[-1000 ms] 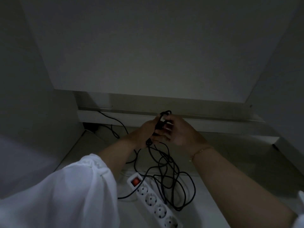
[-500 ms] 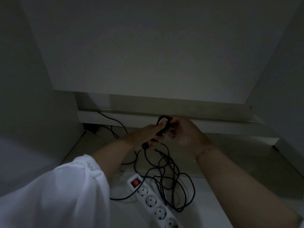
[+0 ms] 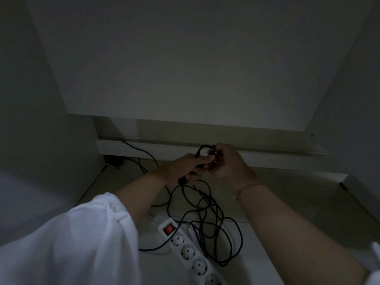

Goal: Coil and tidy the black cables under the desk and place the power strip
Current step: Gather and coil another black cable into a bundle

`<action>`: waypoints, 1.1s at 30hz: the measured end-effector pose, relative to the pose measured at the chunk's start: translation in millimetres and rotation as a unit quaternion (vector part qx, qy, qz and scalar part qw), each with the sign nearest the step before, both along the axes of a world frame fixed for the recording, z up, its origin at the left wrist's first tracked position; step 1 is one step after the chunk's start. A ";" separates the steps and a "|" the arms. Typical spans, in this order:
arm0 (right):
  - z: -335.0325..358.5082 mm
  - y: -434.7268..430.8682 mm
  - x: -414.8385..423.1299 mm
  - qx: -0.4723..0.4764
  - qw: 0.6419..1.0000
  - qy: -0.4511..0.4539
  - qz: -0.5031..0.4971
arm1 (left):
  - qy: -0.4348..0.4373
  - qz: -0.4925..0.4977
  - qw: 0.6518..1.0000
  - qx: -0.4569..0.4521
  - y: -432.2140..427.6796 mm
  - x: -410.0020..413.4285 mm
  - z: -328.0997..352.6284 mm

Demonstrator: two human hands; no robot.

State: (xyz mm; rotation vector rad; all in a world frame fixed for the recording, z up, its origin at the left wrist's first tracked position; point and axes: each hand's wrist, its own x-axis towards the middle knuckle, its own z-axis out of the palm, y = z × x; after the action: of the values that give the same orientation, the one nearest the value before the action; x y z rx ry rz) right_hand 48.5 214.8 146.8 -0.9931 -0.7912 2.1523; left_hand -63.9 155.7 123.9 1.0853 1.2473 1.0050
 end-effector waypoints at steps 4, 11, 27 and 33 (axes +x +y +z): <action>-3.1 -4.8 0.7 0.100 0.990 -0.060 0.082 | -0.036 0.098 0.994 0.037 4.6 -3.9 1.5; -18.3 -18.2 -0.1 0.187 0.902 -0.193 0.338 | -0.096 0.233 0.964 0.087 8.3 -18.7 4.3; 9.5 1.4 18.1 0.444 0.733 -0.358 0.371 | 0.003 0.181 0.983 0.029 -5.5 -46.2 -13.4; -3.3 -2.8 5.9 0.497 0.738 -0.350 0.293 | 0.035 0.151 0.988 0.020 2.5 -30.7 -13.6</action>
State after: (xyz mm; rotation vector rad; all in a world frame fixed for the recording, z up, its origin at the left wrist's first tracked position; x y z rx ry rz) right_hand 54.4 211.9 143.4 -0.9580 -2.5459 1.2422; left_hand -94.7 158.2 110.3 0.9857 1.4844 1.2324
